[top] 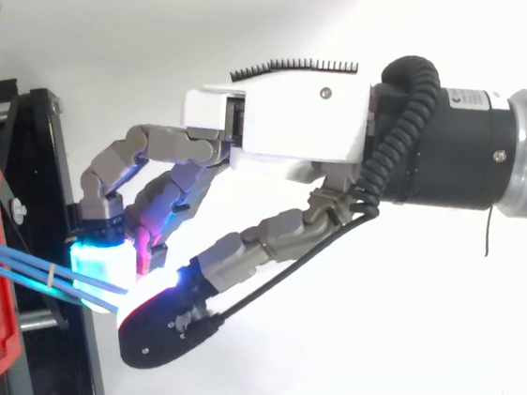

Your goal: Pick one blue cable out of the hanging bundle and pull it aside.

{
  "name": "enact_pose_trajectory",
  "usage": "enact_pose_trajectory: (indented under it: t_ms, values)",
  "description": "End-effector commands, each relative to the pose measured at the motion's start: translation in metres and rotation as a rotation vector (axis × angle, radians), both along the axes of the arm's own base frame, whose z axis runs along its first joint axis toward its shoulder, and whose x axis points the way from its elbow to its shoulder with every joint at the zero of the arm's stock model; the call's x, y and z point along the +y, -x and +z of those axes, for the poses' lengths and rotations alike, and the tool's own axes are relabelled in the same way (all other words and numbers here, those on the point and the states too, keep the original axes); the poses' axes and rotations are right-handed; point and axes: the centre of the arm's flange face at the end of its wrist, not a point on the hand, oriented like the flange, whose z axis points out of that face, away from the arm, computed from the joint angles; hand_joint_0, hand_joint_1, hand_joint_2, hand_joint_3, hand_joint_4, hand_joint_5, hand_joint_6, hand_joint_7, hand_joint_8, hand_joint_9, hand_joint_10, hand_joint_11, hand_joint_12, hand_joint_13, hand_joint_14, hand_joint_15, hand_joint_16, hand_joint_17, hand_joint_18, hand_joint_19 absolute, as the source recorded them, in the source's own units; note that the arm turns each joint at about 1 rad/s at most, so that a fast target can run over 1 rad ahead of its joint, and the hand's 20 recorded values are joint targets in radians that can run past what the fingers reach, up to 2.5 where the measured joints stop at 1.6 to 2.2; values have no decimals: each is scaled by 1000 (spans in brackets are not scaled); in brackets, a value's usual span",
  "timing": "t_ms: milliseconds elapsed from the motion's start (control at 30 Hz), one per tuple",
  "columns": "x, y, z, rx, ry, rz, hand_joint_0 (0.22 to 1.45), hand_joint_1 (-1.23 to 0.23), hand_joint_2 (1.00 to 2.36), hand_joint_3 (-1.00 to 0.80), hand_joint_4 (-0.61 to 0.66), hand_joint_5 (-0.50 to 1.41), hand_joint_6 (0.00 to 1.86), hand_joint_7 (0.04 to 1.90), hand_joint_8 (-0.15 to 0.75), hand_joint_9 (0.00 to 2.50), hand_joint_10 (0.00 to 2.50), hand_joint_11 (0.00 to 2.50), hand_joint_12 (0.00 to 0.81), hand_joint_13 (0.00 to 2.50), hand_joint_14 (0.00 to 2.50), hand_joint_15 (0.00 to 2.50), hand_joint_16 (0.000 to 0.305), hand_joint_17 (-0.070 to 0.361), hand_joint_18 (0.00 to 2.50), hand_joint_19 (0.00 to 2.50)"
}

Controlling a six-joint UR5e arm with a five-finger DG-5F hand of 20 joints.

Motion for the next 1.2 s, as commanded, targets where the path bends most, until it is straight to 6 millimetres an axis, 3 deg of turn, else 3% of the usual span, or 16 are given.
enact_pose_trajectory:
  t_ms: [0, 167, 333, 567, 800, 900, 1000, 1167]
  values:
    - [0, 2, 4, 8, 2, 1, 564, -585, 1012, -332, 38, -143, 912, 980, 312, 982, 17, 511, 377, 671, 13, 357, 51, 114, 650, 597]
    - [-1, 3, 6, 8, 5, 0, 566, -542, 1011, -353, 60, -134, 902, 1017, 317, 1002, 17, 518, 380, 675, 13, 358, 50, 113, 647, 600]
    - [-1, 3, 6, 8, 5, 1, 652, -854, 1004, -451, 49, -141, 905, 1019, 300, 985, 17, 532, 368, 702, 13, 343, 47, 106, 702, 553]
    - [-1, 3, 6, 8, 3, 1, 700, -946, 1000, -500, 12, -151, 927, 938, 297, 995, 20, 558, 365, 718, 13, 343, 47, 106, 732, 528]
    - [-1, 3, 6, 8, 4, 3, 561, -876, 1000, -500, 70, -139, 915, 940, 311, 1015, 20, 565, 377, 727, 14, 362, 49, 109, 739, 554]
    - [-2, 3, 6, 8, 4, 1, 480, -774, 1000, -500, 77, -123, 906, 926, 336, 1053, 17, 550, 402, 749, 13, 364, 54, 121, 774, 558]
    - [-3, 3, 6, 8, 4, 0, 453, -622, 1000, -500, 77, -112, 896, 945, 353, 1071, 17, 537, 418, 758, 13, 365, 58, 130, 785, 558]
    - [-3, 3, 6, 8, 4, 0, 474, -593, 1000, -500, 75, -111, 891, 983, 349, 1072, 18, 538, 411, 746, 13, 370, 56, 127, 761, 580]
